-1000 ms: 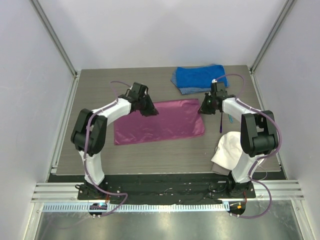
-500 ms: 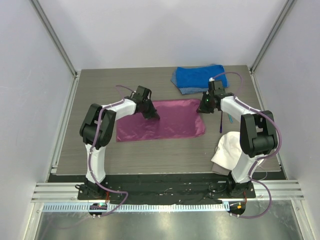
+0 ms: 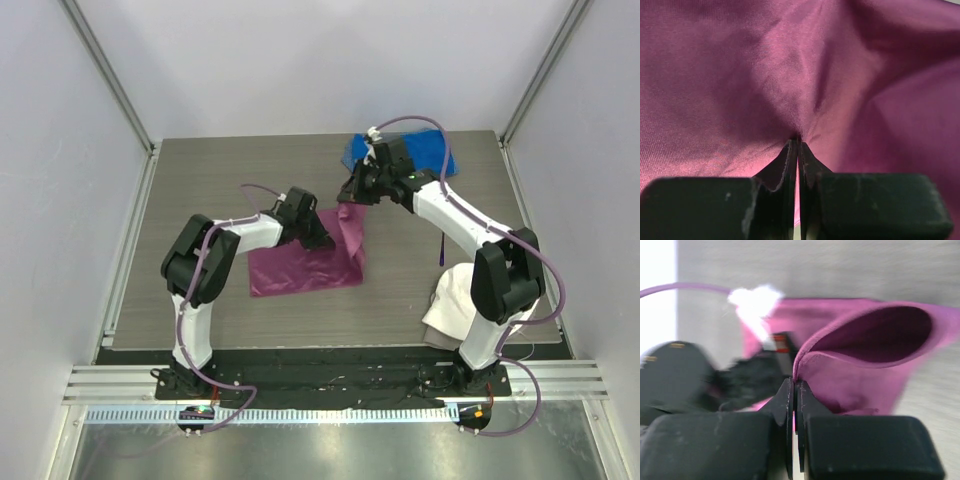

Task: Fold the napkin into a case and place the utensils inside
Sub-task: Fold the rectangle-folded napkin at the center of the board.

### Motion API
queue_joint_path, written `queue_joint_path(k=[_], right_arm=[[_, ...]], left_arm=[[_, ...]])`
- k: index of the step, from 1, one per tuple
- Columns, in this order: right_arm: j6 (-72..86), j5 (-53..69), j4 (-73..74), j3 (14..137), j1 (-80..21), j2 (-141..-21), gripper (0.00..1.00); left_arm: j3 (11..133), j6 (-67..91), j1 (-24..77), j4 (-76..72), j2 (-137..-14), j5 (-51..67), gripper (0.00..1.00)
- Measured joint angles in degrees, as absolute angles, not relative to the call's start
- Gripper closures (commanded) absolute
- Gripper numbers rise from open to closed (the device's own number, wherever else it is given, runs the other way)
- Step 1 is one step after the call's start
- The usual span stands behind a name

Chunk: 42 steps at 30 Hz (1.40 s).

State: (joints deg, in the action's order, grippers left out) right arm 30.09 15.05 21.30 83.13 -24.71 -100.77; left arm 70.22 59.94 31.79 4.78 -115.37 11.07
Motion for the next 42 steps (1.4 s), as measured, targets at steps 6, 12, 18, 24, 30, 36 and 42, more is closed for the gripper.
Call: queue_joint_path(k=[6, 12, 18, 24, 30, 36, 42], right_arm=[[32.71, 19.66, 20.10, 82.85, -28.93, -101.19, 0.99], [32.73, 21.17, 19.94, 81.71, -28.21, -101.21, 0.99], [32.69, 22.39, 19.88, 80.55, -28.49, -101.21, 0.99], [32.67, 24.03, 19.44, 80.55, -30.94, -102.00, 0.99], [34.11, 26.15, 17.15, 81.06, -35.03, -106.15, 0.99], [39.05, 28.77, 12.47, 82.39, -38.26, -111.37, 0.99], [45.32, 31.31, 6.46, 82.89, -39.90, -115.48, 0.99]], left_arm=[[64.38, 62.81, 34.61, 3.38, -111.07, 10.28, 0.90], [60.36, 61.82, 30.89, 8.73, -103.33, 9.52, 0.90], [54.48, 58.50, 26.59, 12.95, -92.71, 6.94, 0.91], [46.52, 55.83, 25.74, 15.64, -87.44, 3.03, 0.91], [39.68, 56.03, 25.74, 14.55, -84.51, 1.02, 0.92], [35.66, 58.06, 25.87, 10.00, -82.02, 0.84, 0.92], [32.60, 59.66, 26.57, 9.26, -78.72, 0.34, 0.92]])
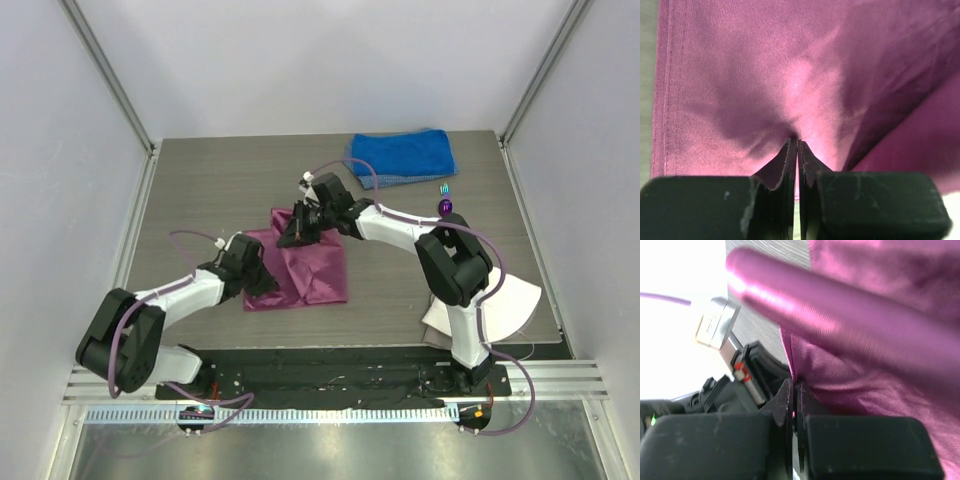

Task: Fold the napkin into a case and place the utensils inside
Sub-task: Fold the rectangle-folded napkin at the center of the board.

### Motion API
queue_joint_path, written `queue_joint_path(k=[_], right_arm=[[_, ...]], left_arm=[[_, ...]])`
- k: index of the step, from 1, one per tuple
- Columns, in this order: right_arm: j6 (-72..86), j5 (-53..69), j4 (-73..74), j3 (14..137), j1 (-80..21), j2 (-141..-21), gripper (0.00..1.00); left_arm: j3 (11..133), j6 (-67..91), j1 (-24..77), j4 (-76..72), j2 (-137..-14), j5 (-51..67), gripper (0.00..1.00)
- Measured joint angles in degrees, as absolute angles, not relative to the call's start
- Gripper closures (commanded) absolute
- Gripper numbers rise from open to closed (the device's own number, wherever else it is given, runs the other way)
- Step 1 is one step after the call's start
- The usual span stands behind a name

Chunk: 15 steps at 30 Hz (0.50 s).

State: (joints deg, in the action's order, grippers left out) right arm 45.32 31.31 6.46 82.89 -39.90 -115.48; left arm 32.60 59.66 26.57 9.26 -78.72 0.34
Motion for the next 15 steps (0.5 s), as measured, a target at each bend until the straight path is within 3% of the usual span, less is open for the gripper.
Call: queue_joint_path(k=[9, 15], right_arm=[[50.85, 32.91, 0.86, 82.94, -40.58, -119.04, 0.99], [52.16, 33.17, -0.19, 82.96, -42.06, -119.42, 0.99]], left_arm=[[28.42, 62.85, 27.31, 13.91, -65.47, -2.39, 0.81], [30.92, 62.61, 24.93, 17.67, -64.49, -4.64, 0.85]])
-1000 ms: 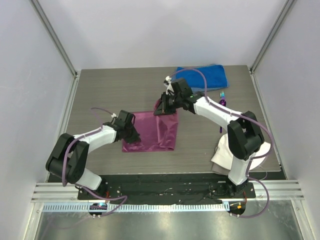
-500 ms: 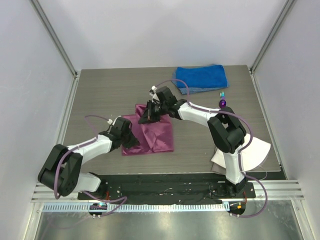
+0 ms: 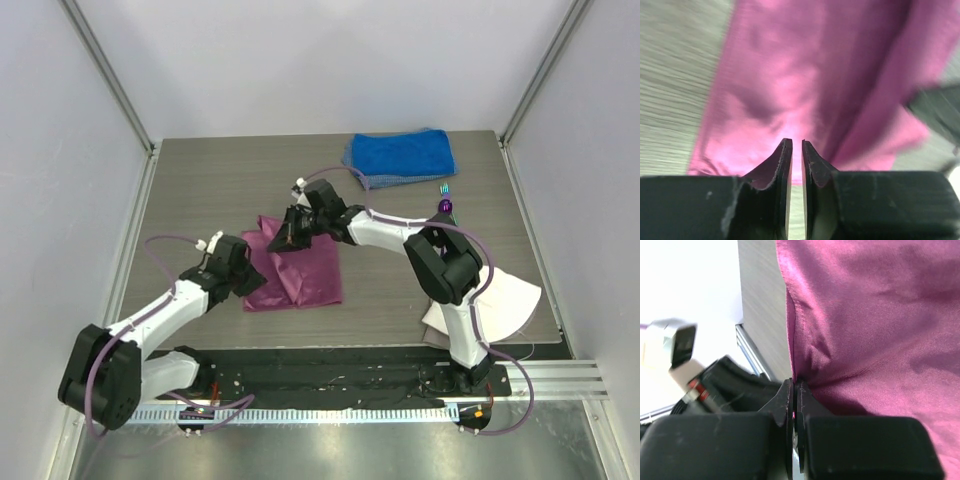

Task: Fold the napkin into a case and place the utensils inside
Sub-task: Fold the rectangle-folded napkin at the center of the board.

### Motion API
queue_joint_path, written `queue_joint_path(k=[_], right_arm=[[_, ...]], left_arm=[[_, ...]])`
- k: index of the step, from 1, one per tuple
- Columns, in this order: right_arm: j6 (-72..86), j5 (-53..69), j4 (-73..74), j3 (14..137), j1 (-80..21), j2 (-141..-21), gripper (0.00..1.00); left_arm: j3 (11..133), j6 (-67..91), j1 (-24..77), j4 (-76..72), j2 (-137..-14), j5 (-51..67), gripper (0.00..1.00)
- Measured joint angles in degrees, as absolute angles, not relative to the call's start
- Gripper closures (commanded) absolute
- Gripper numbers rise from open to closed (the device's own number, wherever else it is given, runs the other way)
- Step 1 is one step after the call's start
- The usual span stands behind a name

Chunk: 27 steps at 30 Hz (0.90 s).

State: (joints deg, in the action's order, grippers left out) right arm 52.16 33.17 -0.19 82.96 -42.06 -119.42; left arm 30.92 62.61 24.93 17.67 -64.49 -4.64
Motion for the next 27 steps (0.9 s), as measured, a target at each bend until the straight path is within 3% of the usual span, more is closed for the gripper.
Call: queue_joint_path(k=[10, 17, 22, 27], right_arm=[[55.96, 33.41, -4.10, 82.94, -43.97, -119.87, 0.99], [58.92, 33.26, -6.44, 83.99, -44.10, -123.94, 0.99], [59.96, 33.12, -6.50, 85.21, -44.10, -126.89, 0.99], [59.94, 32.99, -6.46, 85.45, -44.14, -127.17, 0.99]], left_arm=[[26.72, 64.01, 23.46, 13.50, -69.52, -3.77, 0.91], [23.77, 64.42, 23.49, 12.40, -65.58, -3.84, 0.90], [24.69, 63.83, 23.49, 17.93, -62.06, -5.19, 0.84], [26.59, 62.76, 22.59, 21.78, -57.28, -7.05, 0.86]])
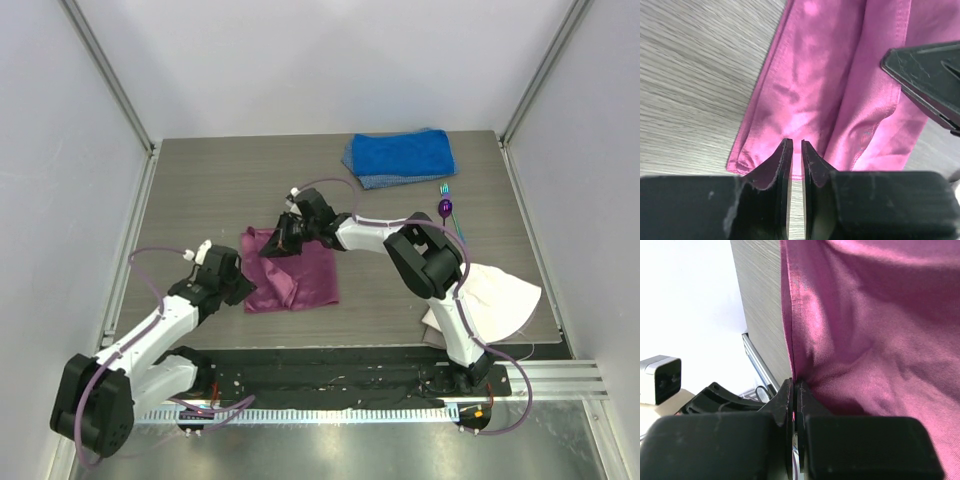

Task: Fold the napkin into a case and place the utensils inside
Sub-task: Fold the rectangle-folded napkin at the center of the board.

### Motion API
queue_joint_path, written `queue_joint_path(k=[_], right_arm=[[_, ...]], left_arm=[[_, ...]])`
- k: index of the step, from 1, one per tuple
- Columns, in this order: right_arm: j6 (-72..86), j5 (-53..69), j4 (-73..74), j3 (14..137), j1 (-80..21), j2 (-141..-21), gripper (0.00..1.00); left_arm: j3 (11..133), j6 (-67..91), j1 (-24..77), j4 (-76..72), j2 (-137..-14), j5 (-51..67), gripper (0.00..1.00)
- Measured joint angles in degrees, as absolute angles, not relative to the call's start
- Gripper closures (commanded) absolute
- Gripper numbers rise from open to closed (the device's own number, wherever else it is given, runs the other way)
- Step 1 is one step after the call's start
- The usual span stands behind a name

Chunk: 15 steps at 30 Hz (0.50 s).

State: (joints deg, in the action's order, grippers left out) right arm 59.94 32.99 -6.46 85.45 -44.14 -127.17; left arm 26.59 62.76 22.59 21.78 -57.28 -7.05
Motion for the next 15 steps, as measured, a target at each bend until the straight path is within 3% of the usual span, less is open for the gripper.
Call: queue_joint_path(k=[15], right_arm=[[60.36, 32.77, -6.90, 86.89, -44.18, -128.31, 0.99]], left_arm=[[22.44, 63.18, 20.88, 17.61, -60.93, -4.93, 0.91]])
